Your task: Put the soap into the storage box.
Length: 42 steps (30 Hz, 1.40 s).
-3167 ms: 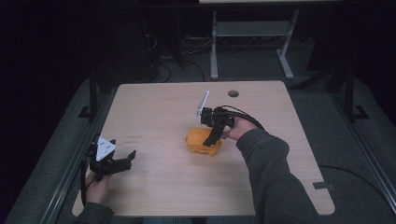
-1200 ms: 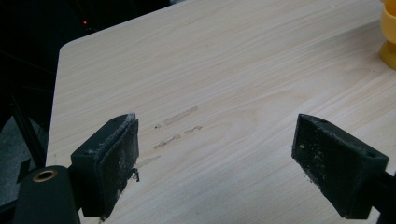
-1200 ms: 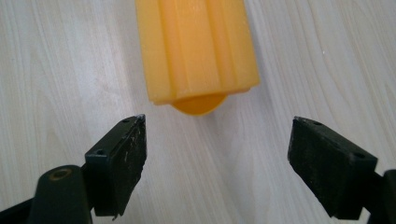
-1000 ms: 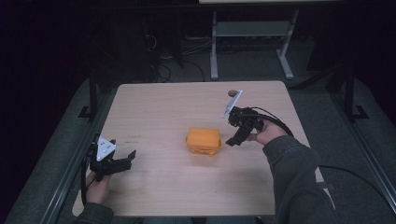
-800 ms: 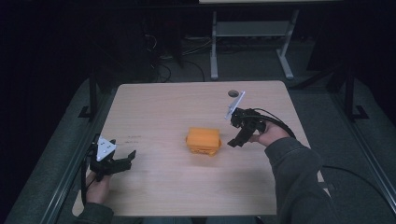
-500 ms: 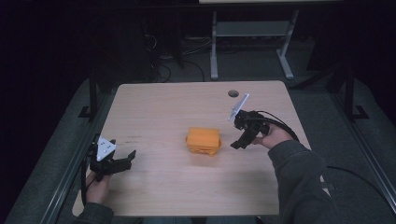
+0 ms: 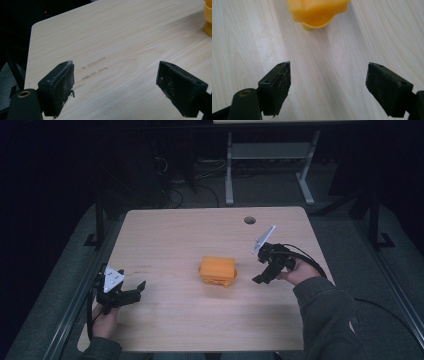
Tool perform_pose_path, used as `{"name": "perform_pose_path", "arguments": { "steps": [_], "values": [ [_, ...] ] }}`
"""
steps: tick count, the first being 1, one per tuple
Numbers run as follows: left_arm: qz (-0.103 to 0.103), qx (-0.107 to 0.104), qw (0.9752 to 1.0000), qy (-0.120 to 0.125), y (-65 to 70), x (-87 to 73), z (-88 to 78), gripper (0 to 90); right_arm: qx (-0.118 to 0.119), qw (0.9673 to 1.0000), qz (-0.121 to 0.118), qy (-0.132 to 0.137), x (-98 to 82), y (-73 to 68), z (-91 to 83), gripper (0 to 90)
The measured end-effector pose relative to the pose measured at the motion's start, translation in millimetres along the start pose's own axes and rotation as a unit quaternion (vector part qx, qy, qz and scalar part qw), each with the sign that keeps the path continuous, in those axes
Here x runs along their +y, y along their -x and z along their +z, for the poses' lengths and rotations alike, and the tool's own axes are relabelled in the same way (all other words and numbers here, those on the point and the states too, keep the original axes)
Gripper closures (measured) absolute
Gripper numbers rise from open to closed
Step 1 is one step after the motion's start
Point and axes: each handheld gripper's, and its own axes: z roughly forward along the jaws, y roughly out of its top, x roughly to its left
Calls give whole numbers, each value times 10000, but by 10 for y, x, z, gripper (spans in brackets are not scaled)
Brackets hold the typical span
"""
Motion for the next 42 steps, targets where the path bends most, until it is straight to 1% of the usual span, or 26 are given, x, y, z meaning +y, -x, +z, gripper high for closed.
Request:
{"name": "perform_pose_path", "arguments": {
  "steps": [6, 9, 10, 13, 22, 25, 26, 27, 28, 29, 30, 31, 33, 34, 37, 38, 42],
  "values": [
    [3, 4, 10000, -1, 2, 0, -1, 141, -1, 10000, 70, 28, -106, -12, 15, 198],
    [-8, 11, 10000, 1, 1, -1, -3, 141, -2, 9999, 111, 26, -195, -22, 36, 197],
    [-6, 12, 10000, -1, 1, -2, -3, 141, -2, 9999, 111, 26, -195, -22, 36, 197],
    [1, 10, 10000, 1, 5, -1, -3, 141, -12, 9998, 181, 62, -276, -34, 48, 199],
    [39, 2, 10000, -20, 12, 0, -2, 141, -18, 9996, 252, 153, -435, -57, 54, 199],
    [35, 1, 10000, -21, 15, 0, -2, 141, -20, 9993, 318, 184, -522, -68, 60, 198],
    [35, 1, 10000, -21, 15, 0, -2, 141, -20, 9993, 318, 184, -522, -68, 60, 198],
    [26, -6, 10000, -17, 20, -1, 0, 141, -24, 9991, 369, 197, -572, -74, 64, 199],
    [26, -6, 10000, -17, 20, -1, 0, 141, -24, 9991, 369, 197, -572, -74, 64, 199],
    [34, -11, 10000, -30, 25, 0, -1, 141, -9, 9990, 409, 204, -626, -83, 71, 199],
    [34, -11, 10000, -30, 25, 0, -1, 141, -9, 9990, 409, 204, -626, -83, 71, 199],
    [65, -23, 10000, -14, 28, -2, 4, 141, -11, 9988, 446, 222, -683, -95, 77, 199],
    [73, -29, 10000, -20, 34, 1, 2, 141, -18, 9985, 494, 255, -739, -109, 77, 200],
    [73, -29, 10000, -20, 34, 1, 2, 141, -18, 9985, 494, 255, -739, -109, 77, 200],
    [57, -37, 10000, -14, 38, 1, 7, 141, -48, 9981, 518, 331, -838, -145, 79, 201],
    [57, -37, 10000, -14, 38, 1, 7, 141, -48, 9981, 518, 331, -838, -145, 79, 201],
    [66, -63, 10000, -22, 45, -1, 7, 141, -67, 9975, 563, 413, -946, -213, 113, 200]
  ]
}}
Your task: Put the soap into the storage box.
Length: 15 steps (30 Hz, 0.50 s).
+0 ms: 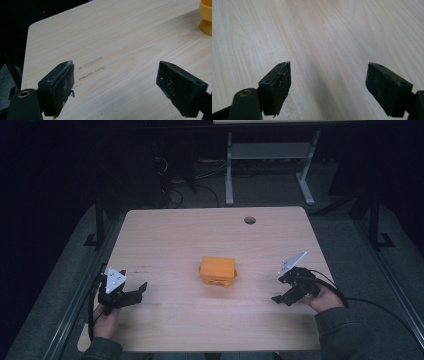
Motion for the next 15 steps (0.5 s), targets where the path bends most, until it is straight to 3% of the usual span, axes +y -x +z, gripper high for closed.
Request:
{"name": "perform_pose_path", "arguments": {
  "steps": [6, 12, 15],
  "values": [
    [67, -12, 10000, 13, 12, 1, 1, 141, -67, 9998, 33, 203, -140, -83, 20, 193],
    [67, -27, 10000, 36, 18, 2, 4, 141, -336, 9976, 186, 574, -377, -274, 1, 171],
    [71, -36, 10000, 45, 31, 1, 10, 141, -499, 9926, 403, 1033, -610, -403, 27, 164]
  ]
}}
